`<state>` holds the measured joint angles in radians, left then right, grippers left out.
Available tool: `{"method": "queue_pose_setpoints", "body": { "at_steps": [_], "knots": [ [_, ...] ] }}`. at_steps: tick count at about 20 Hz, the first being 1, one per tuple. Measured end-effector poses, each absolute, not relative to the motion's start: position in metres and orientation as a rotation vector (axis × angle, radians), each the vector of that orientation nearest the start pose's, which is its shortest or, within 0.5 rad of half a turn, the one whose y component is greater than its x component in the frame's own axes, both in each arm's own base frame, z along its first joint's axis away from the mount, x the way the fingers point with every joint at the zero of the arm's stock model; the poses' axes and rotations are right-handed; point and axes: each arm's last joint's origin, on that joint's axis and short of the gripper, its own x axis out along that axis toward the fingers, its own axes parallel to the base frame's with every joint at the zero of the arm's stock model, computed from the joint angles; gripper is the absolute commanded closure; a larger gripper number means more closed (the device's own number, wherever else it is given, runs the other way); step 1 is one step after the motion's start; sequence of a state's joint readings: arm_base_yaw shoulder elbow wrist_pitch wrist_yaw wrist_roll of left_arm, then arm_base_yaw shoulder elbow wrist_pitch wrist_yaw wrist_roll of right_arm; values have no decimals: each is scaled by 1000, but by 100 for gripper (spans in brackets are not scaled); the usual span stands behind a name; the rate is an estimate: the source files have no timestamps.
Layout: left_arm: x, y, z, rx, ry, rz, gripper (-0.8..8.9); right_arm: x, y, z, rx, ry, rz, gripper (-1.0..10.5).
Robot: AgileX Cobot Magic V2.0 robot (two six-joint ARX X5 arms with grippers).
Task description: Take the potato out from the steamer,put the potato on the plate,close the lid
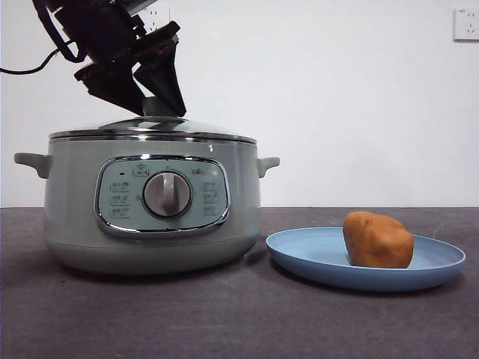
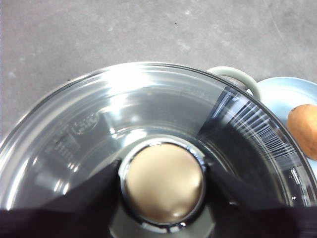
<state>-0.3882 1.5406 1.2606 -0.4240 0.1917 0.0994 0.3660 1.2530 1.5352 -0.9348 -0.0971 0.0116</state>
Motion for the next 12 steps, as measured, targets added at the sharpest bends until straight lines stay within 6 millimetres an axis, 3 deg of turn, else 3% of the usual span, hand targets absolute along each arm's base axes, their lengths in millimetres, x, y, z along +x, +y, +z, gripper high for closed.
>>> {"method": "queue_pose_setpoints", "body": {
  "at_steps": [3,5,9,12],
  "knots": [
    [311,-132,298,147,680,-576,427,216,86,422,-77,655,443,474],
    [313,-133,311,140,650,-576,427,216,86,422,-77,655,443,475],
    [308,-131,359,137,623,-576,428,216,86,422,-75,655,450,474],
    [291,-124,407,135,612,-579,428,216,86,422,-75,655,450,474]
  ]
}}
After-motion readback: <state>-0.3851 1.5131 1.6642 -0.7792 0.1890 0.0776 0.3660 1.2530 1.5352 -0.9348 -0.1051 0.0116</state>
